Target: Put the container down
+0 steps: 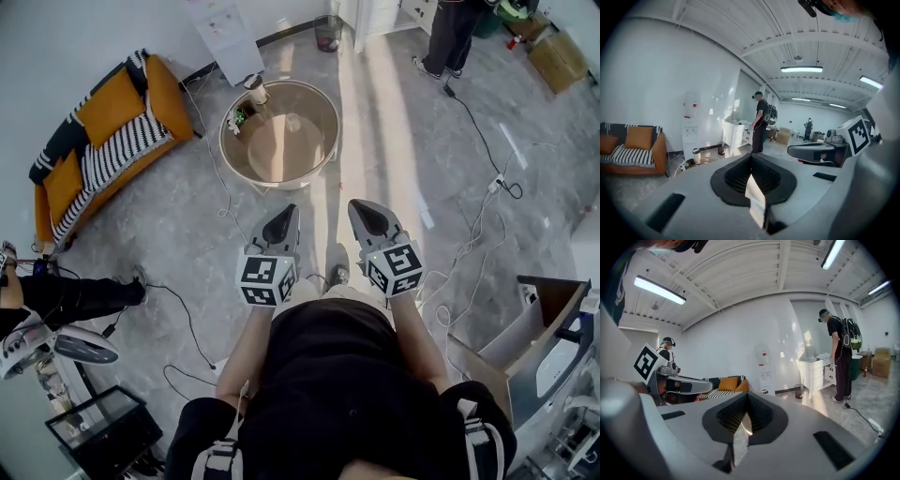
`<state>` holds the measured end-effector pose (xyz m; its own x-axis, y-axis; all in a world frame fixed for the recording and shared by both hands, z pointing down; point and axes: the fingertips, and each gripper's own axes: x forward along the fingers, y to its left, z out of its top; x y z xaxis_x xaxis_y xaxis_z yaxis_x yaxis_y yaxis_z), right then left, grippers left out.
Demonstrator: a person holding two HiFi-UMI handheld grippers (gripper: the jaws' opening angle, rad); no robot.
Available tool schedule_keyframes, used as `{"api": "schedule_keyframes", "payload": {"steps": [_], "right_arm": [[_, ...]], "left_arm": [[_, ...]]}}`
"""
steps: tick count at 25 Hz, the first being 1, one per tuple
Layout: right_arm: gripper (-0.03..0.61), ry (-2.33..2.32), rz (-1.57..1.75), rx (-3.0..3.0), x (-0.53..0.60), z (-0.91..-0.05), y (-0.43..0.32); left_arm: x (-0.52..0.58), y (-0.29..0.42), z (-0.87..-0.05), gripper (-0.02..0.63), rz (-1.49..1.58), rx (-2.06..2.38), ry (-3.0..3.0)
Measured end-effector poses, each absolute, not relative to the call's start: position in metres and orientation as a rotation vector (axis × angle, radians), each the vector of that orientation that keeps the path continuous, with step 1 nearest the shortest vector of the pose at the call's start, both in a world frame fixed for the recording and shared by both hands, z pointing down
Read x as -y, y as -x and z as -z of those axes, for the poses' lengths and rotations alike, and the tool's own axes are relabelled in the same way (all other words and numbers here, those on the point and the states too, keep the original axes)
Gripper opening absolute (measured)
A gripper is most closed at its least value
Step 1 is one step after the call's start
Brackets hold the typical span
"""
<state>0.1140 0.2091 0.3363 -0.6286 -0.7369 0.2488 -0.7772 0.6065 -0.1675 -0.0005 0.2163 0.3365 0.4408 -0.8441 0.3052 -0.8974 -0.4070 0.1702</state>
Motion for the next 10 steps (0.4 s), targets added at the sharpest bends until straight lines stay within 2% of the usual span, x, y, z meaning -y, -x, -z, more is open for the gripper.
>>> {"api": "schedule_keyframes", "payload": {"steps": [10], "right_arm": [[0.003, -1.214, -0.387, 2.703, -0.203, -0.334, -0.101]], "left_arm": [[-0.213, 0.009, -0.338, 0.018, -0.248, 1.510, -2.342]]}}
